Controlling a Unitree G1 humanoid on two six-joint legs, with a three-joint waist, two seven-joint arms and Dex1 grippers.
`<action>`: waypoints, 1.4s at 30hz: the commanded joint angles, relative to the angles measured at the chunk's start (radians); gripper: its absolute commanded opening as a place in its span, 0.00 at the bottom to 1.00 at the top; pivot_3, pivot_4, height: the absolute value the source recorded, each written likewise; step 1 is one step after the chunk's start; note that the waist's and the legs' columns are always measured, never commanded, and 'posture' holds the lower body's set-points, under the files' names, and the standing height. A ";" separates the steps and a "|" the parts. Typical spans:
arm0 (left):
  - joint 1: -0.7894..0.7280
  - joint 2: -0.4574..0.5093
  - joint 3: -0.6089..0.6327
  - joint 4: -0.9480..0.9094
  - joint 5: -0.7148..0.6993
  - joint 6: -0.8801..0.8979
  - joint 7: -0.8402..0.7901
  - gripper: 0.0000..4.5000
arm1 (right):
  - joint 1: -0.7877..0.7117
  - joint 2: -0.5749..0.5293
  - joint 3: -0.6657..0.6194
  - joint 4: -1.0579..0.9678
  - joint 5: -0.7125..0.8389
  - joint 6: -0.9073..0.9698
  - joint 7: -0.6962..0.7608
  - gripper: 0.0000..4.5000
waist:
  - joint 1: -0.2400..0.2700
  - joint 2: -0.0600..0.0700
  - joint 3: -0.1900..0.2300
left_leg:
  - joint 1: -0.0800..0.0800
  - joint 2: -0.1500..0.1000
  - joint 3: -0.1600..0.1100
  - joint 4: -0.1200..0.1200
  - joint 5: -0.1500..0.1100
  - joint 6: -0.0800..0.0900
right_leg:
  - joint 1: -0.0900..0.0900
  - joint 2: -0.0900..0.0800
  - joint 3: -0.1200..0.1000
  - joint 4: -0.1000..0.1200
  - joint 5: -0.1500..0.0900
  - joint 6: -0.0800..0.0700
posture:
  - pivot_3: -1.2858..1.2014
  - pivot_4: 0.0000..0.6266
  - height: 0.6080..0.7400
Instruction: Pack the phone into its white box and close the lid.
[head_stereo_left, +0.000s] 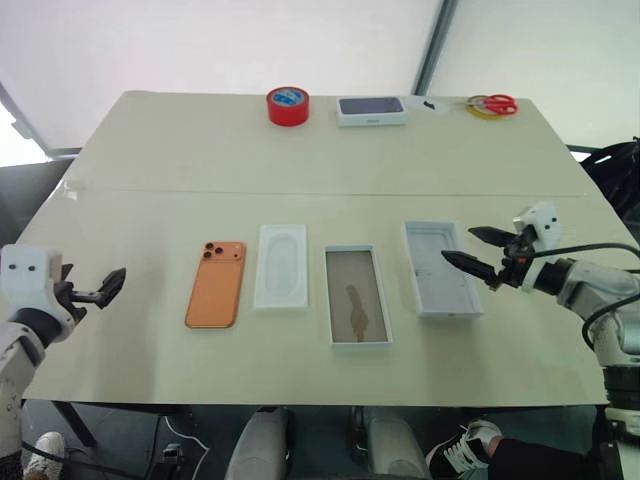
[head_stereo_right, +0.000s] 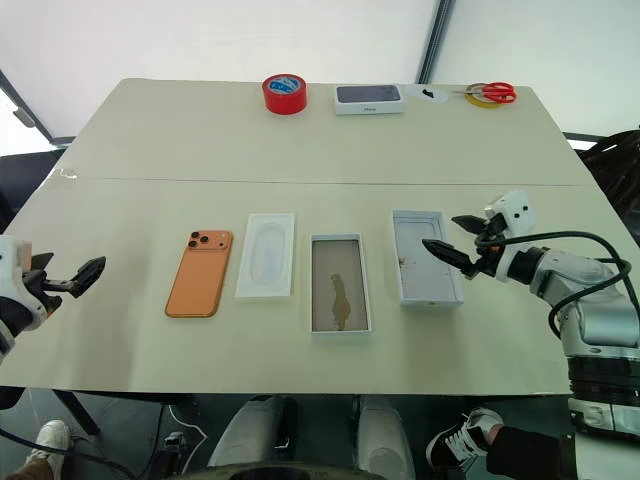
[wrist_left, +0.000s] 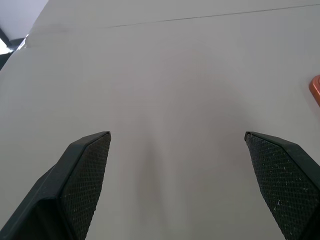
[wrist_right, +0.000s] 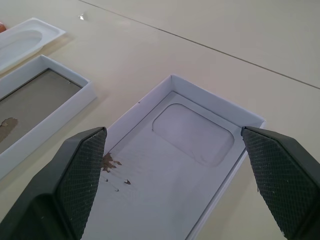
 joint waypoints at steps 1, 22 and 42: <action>-0.006 0.010 0.024 -0.018 -0.003 -0.006 0.001 1.00 | -0.005 -0.010 -0.027 -0.040 0.016 -0.003 0.001 1.00 | 0.000 0.000 0.000 | 0.000 0.000 0.000 0.000 0.000 0.000 | 0.000 0.000 0.000 0.000 0.000 0.000 | 0.52 0.24 0.98; -0.125 -0.123 -0.221 -0.233 -0.100 0.130 0.073 1.00 | -0.096 0.021 0.081 -0.199 0.048 0.081 -0.001 1.00 | 0.001 0.000 0.000 | 0.000 0.000 0.000 0.000 0.000 0.000 | 0.000 0.000 0.000 0.000 0.000 0.000 | 0.52 0.24 0.98; -0.548 -0.536 -0.283 -0.191 -0.155 0.859 0.436 1.00 | -0.103 0.102 0.227 -0.377 0.046 0.119 -0.029 1.00 | -0.001 -0.001 0.000 | 0.000 -0.002 -0.002 0.000 0.001 0.000 | 0.001 0.003 0.000 0.001 0.002 0.004 | 0.52 0.24 0.98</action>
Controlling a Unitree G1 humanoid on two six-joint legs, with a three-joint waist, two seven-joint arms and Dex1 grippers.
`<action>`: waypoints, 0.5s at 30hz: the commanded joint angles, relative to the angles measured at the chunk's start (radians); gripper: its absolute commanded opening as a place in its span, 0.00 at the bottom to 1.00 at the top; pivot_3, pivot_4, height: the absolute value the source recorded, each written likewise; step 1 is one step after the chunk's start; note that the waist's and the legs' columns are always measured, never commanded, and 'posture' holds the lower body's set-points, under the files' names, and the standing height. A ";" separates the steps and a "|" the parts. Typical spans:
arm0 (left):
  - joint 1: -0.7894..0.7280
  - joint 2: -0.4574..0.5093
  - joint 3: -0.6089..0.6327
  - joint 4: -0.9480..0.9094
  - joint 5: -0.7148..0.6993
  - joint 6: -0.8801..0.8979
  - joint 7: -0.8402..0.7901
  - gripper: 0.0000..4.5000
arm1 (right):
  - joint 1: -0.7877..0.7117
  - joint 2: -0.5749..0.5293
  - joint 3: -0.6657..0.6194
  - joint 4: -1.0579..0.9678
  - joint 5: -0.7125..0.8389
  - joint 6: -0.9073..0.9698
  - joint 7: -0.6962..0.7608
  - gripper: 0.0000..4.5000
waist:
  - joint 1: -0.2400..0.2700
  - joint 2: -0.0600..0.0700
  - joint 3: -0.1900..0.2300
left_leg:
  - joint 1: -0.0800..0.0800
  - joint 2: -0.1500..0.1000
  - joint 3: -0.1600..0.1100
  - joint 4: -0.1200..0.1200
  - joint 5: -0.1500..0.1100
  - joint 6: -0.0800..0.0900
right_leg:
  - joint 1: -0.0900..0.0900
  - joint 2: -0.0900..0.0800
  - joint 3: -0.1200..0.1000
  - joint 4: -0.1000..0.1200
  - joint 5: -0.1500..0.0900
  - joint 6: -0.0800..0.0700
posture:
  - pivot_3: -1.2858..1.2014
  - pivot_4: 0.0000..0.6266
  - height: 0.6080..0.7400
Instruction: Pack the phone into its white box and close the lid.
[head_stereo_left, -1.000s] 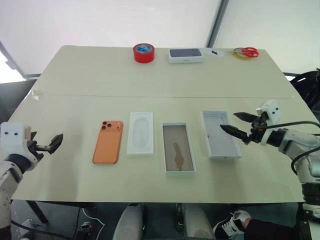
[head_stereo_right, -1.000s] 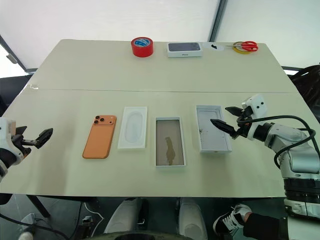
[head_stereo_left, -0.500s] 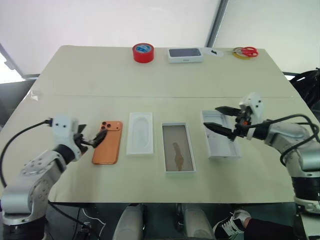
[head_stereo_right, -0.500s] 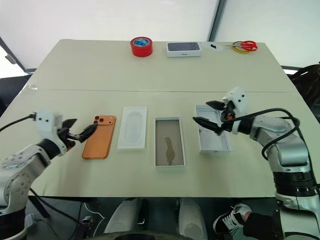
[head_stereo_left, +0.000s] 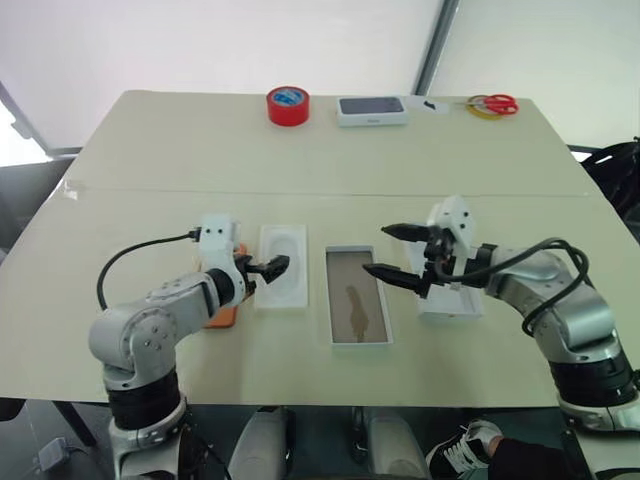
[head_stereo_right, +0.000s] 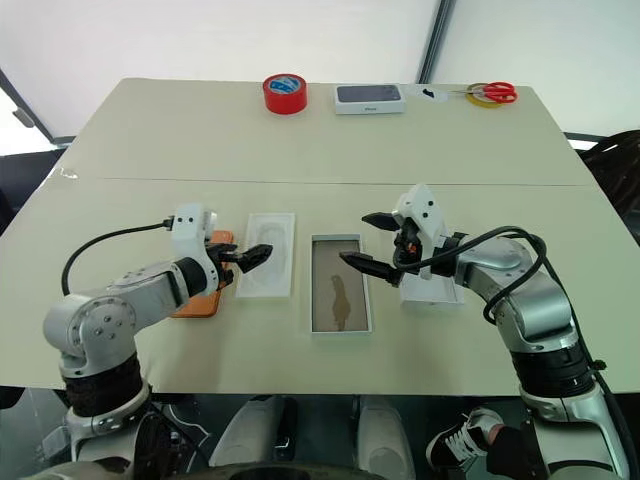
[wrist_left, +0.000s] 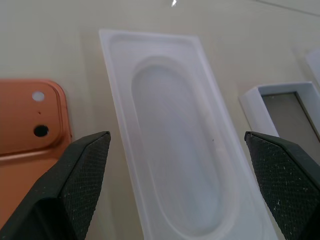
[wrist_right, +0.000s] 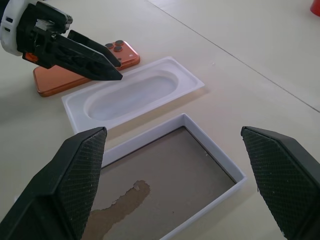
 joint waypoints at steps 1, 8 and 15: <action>-0.048 -0.037 0.057 0.028 0.040 0.061 0.033 1.00 | -0.003 -0.009 -0.020 -0.043 0.005 -0.019 0.001 1.00 | -0.001 0.000 0.000 | 0.000 0.000 0.000 0.000 0.000 0.000 | 0.000 0.000 0.000 0.000 0.000 0.000 | 0.52 0.24 0.98; -0.113 -0.149 0.169 0.066 0.038 0.110 0.023 0.89 | -0.006 -0.052 0.026 -0.098 0.002 0.039 0.018 1.00 | 0.000 0.000 0.000 | 0.000 0.000 0.000 0.000 0.000 -0.001 | 0.000 0.000 0.000 0.000 0.000 0.000 | 0.52 0.24 0.98; -0.118 -0.140 0.147 0.095 0.066 0.110 0.035 0.19 | -0.021 -0.168 0.162 -0.232 -0.011 0.145 0.093 1.00 | 0.001 -0.001 0.000 | 0.000 0.000 -0.001 0.000 0.000 -0.001 | 0.000 0.000 0.000 0.000 -0.002 -0.003 | 0.52 0.24 0.98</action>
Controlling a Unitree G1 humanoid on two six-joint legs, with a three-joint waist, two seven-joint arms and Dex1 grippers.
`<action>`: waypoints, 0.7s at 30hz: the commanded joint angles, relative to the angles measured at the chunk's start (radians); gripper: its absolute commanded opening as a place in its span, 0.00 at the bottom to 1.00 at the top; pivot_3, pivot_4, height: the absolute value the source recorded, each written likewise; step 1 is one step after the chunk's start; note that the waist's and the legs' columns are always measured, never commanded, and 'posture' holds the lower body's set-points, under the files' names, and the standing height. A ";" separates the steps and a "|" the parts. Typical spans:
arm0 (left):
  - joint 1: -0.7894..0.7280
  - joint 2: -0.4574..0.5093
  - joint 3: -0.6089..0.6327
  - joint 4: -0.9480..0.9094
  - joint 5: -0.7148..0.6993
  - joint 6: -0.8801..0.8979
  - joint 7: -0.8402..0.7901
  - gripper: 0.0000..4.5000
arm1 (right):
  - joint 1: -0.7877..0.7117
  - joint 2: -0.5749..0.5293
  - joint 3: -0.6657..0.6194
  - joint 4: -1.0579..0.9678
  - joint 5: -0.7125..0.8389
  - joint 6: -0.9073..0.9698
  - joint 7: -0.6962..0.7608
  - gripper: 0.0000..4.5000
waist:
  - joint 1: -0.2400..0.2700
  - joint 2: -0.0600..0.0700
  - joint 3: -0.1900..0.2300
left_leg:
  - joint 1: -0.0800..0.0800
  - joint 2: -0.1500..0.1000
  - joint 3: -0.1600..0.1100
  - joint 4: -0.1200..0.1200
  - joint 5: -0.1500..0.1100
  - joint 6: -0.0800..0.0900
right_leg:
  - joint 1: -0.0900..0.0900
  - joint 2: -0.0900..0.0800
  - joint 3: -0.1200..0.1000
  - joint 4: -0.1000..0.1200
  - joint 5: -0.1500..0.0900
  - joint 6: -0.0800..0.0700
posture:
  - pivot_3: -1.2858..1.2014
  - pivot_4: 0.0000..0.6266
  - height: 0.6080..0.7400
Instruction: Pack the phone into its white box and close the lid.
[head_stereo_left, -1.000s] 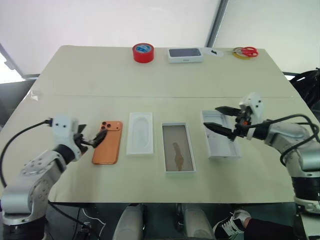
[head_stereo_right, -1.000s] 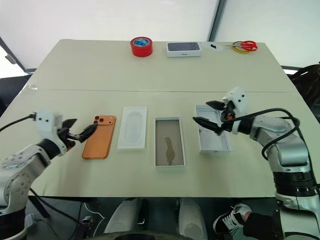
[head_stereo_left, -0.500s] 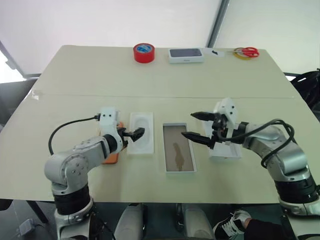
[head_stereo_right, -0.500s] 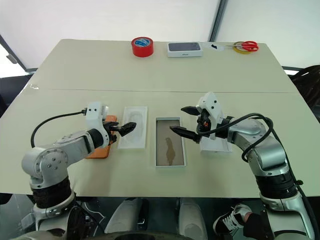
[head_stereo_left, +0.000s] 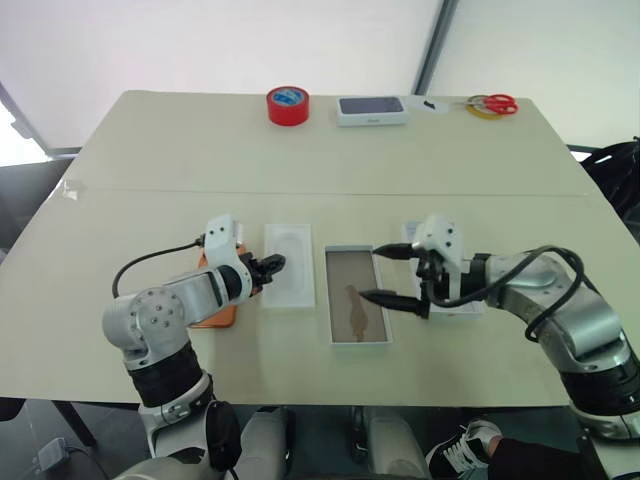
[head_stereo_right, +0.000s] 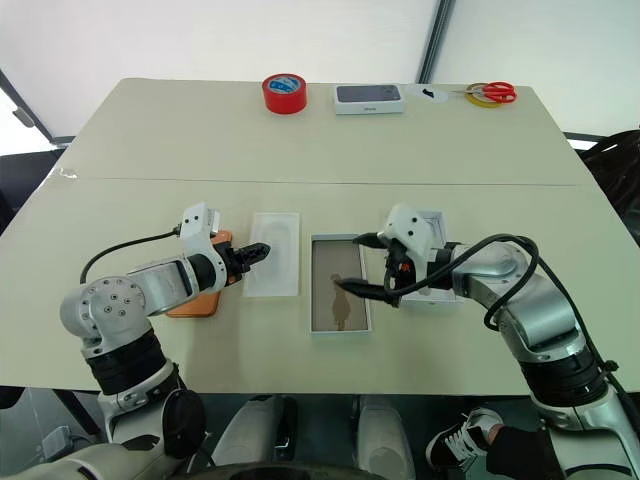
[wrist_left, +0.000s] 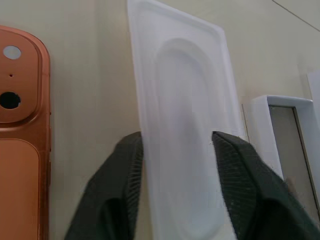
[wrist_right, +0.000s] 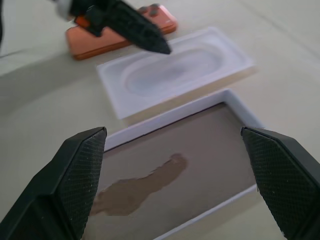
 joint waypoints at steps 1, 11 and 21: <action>-0.015 0.013 -0.010 0.001 0.022 0.009 0.004 0.06 | -0.031 -0.065 0.056 -0.101 -0.005 0.059 0.036 1.00 | 0.000 0.000 0.000 | 0.000 0.000 0.000 0.000 0.000 0.000 | 0.000 0.000 0.000 0.000 0.000 0.000 | 0.52 0.24 0.98; -0.017 -0.007 0.015 -0.003 0.035 0.009 0.000 0.05 | -0.023 -0.149 0.307 -0.141 -0.211 0.006 0.068 0.83 | 0.001 -0.001 0.000 | 0.000 0.000 0.000 0.000 0.000 0.000 | 0.000 -0.001 0.000 0.000 0.000 0.000 | 0.52 0.24 0.98; -0.029 -0.017 0.049 -0.007 0.043 0.009 -0.010 0.05 | -0.040 -0.103 0.367 -0.100 -0.306 -0.022 0.079 0.02 | 0.000 -0.002 0.000 | 0.000 0.000 0.000 0.000 0.000 -0.001 | 0.000 -0.001 0.000 0.000 0.000 0.000 | 0.52 0.24 0.98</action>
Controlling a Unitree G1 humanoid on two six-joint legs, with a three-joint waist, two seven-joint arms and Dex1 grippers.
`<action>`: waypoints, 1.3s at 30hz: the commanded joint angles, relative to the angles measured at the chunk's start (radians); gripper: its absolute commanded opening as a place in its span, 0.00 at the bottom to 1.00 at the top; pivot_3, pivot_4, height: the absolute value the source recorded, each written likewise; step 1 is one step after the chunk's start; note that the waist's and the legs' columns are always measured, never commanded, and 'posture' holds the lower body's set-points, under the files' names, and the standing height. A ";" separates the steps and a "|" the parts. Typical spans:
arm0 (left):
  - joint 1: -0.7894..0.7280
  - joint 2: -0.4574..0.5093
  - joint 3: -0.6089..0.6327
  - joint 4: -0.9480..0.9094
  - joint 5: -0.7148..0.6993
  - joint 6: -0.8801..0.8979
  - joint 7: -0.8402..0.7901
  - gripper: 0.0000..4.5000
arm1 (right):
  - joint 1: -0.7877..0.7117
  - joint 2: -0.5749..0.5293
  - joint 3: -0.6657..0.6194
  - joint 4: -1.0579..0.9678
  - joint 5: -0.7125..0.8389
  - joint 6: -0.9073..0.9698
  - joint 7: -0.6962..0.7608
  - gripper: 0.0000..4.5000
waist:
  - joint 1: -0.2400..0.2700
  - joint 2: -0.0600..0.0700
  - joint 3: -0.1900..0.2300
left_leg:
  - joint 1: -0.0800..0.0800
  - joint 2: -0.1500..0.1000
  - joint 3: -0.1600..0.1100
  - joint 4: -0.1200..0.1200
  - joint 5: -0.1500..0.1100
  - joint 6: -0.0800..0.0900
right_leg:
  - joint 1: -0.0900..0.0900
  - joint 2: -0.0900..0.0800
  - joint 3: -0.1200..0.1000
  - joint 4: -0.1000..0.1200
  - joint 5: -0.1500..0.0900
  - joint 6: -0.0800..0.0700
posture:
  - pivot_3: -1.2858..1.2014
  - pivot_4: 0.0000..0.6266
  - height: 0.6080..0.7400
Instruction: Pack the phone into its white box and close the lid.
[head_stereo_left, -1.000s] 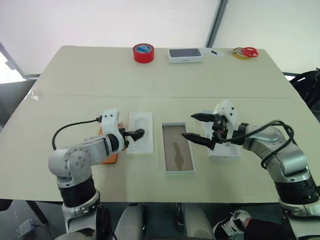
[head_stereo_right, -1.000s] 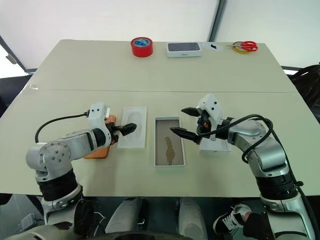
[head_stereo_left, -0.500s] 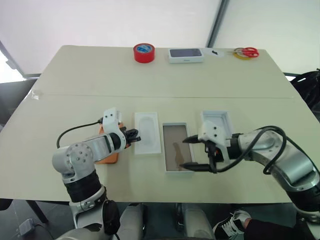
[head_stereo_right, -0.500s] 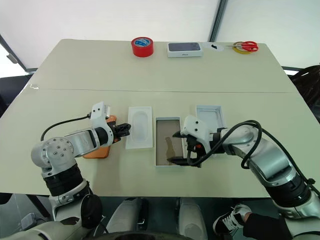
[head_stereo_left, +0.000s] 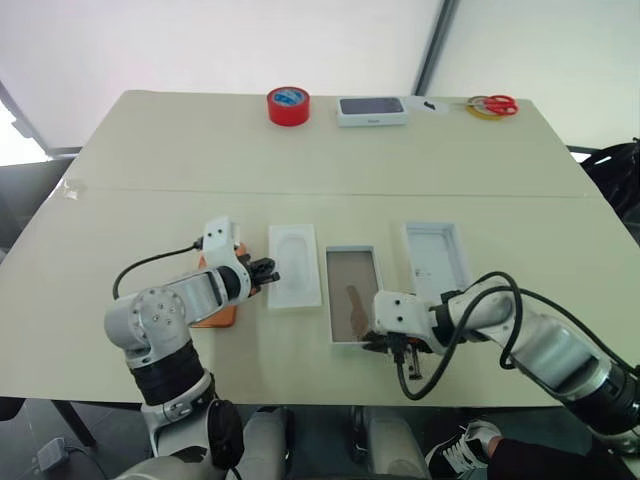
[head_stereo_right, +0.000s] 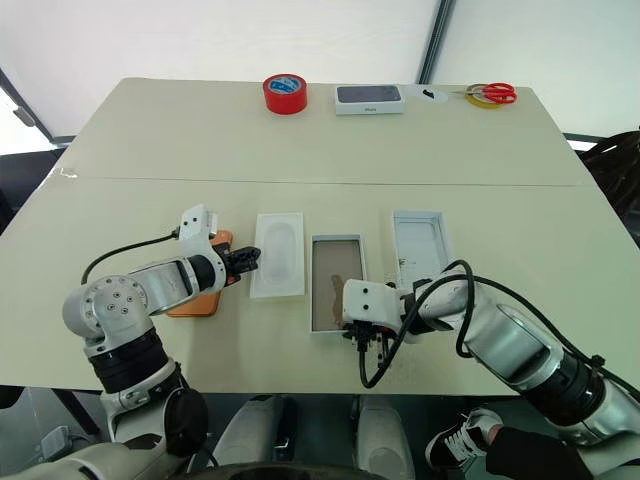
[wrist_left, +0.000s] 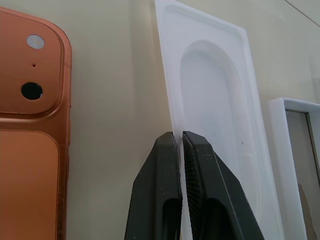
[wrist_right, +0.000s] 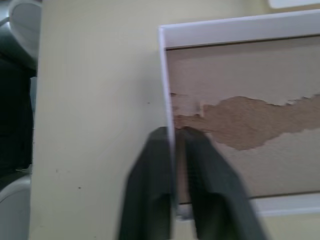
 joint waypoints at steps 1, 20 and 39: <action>-0.026 -0.003 0.025 -0.021 0.008 0.009 -0.009 0.05 | -0.016 0.013 0.006 0.008 -0.026 -0.036 0.016 0.02 | -0.001 0.000 0.000 | 0.000 0.000 0.000 0.000 0.000 0.000 | 0.000 0.000 0.000 0.000 0.000 0.000 | 0.52 0.24 0.98; -0.152 0.113 0.290 -0.027 -0.053 0.009 -0.034 0.05 | -0.214 0.287 0.047 0.272 -0.132 -0.123 0.005 0.02 | -0.001 -0.001 0.001 | 0.000 -0.002 -0.001 0.000 0.001 -0.002 | 0.000 -0.001 0.000 0.001 0.002 0.003 | 0.52 0.24 0.98; -0.065 -0.029 0.076 -0.030 -0.060 0.009 -0.001 0.11 | -0.067 0.077 -0.049 0.138 -0.127 -0.115 0.078 0.01 | -0.001 -0.001 0.001 | 0.000 -0.004 -0.001 -0.001 0.002 -0.003 | 0.000 -0.001 0.000 0.001 0.002 0.003 | 0.52 0.24 0.98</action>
